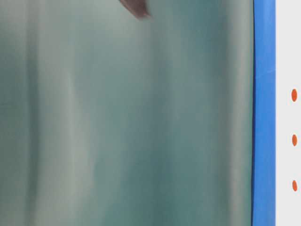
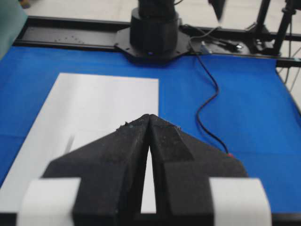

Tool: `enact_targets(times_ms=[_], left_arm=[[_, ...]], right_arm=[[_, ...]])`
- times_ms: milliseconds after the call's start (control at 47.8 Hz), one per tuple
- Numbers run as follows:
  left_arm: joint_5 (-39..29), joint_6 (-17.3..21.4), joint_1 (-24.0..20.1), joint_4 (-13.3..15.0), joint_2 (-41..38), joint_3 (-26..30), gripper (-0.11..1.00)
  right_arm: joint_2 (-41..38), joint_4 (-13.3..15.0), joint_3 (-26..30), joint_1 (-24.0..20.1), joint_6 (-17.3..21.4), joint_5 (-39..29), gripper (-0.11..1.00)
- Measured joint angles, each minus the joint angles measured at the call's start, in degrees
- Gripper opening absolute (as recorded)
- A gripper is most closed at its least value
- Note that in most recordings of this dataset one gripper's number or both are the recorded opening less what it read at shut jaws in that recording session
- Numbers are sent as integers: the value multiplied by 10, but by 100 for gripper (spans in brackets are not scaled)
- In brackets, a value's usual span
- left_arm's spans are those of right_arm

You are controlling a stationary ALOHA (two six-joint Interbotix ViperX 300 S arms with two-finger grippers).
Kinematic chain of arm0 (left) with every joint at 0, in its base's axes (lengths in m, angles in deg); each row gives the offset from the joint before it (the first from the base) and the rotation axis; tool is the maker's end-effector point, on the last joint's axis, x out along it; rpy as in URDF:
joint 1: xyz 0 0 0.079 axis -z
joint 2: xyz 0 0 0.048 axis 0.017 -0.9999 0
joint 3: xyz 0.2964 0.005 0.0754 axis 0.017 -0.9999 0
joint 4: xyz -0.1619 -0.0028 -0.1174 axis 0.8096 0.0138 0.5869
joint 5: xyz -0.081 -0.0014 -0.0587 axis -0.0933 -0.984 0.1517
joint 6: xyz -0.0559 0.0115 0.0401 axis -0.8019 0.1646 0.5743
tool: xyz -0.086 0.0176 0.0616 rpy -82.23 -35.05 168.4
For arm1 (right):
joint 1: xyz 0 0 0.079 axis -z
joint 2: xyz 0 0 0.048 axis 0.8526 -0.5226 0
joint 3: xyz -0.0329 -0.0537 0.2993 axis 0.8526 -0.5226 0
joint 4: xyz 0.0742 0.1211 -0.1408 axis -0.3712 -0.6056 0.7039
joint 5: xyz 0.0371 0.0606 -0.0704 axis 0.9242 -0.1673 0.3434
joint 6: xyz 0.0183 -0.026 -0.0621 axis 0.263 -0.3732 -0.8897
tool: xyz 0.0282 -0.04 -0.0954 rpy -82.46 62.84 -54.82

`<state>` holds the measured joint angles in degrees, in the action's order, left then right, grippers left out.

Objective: Touch the tip of the soldering iron to the mark.
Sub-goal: 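Lower the right gripper over the red handle and close it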

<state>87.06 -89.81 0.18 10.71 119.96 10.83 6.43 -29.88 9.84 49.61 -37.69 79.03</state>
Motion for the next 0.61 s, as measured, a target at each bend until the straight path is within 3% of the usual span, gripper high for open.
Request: enact_targets(times_ms=[314, 607], left_arm=[[0, 0, -9, 1, 0, -2, 0], [0, 0, -12, 1, 0, -5, 0]], right_arm=[[-195, -71, 62, -24, 2, 71, 88], [-360, -143, 135, -75, 1, 141, 88]])
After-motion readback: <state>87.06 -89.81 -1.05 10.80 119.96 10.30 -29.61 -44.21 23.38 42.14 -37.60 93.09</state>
